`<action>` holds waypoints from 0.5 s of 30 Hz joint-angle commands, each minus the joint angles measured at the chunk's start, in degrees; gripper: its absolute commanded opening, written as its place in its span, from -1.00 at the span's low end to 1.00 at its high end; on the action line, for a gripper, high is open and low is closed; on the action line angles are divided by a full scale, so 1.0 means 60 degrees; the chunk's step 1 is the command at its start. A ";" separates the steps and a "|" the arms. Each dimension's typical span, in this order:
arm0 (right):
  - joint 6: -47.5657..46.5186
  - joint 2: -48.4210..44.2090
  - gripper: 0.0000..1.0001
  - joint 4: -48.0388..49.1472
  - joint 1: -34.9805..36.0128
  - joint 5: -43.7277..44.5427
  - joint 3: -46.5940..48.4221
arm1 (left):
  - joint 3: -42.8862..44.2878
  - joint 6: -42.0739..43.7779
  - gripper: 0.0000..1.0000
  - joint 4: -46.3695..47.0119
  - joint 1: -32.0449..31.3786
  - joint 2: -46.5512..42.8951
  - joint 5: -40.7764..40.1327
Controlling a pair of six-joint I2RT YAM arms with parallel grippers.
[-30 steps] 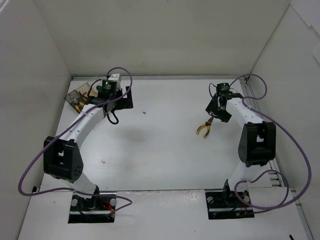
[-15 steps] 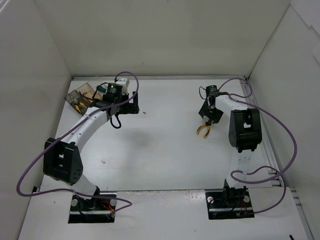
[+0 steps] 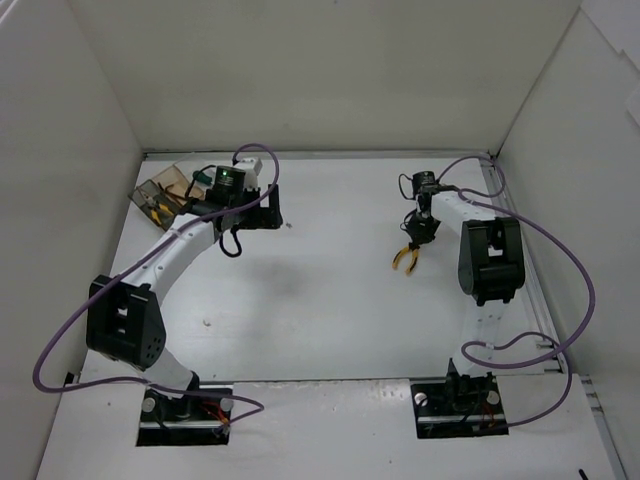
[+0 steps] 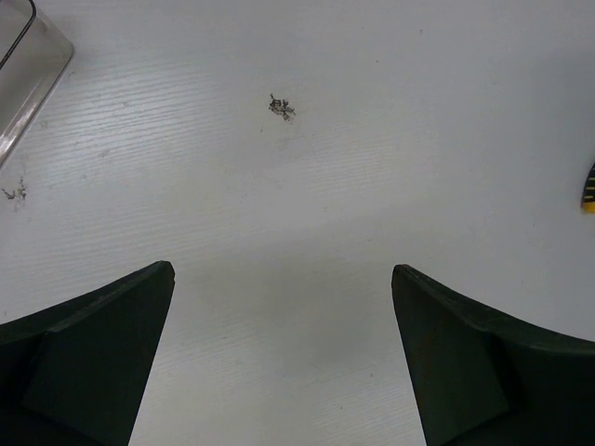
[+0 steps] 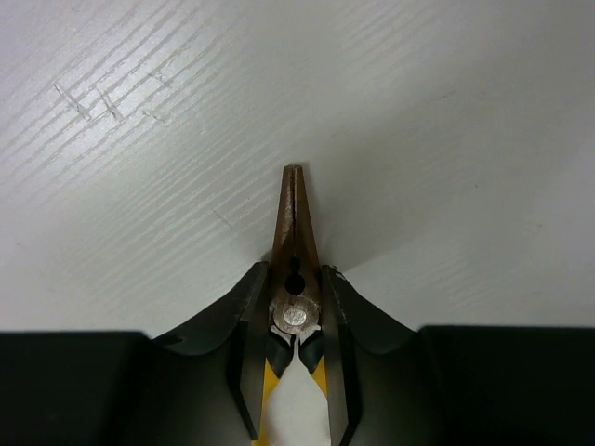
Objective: Sort the tools into containers
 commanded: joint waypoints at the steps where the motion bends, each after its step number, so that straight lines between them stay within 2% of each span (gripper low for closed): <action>1: -0.0142 -0.0064 -1.00 -0.0167 -0.0072 -0.0071 -0.0301 | 0.0298 0.0050 0.99 0.0382 -0.0066 -0.0395 0.0336; 6: -0.0815 -0.0604 -1.00 -0.0064 0.0030 -0.0349 0.0108 | 0.0430 0.0094 1.00 0.0631 -0.0372 -0.0292 0.0790; 10: -0.1577 -0.1686 -1.00 0.0315 0.0439 -0.0861 0.0227 | 0.0590 -0.0096 0.99 0.1186 -0.0768 -0.0087 0.1958; 15: -0.1857 -0.2962 -1.00 0.0946 0.0835 -0.2353 -0.0299 | 0.1206 -0.0592 0.99 0.1773 -0.1412 0.0468 0.3368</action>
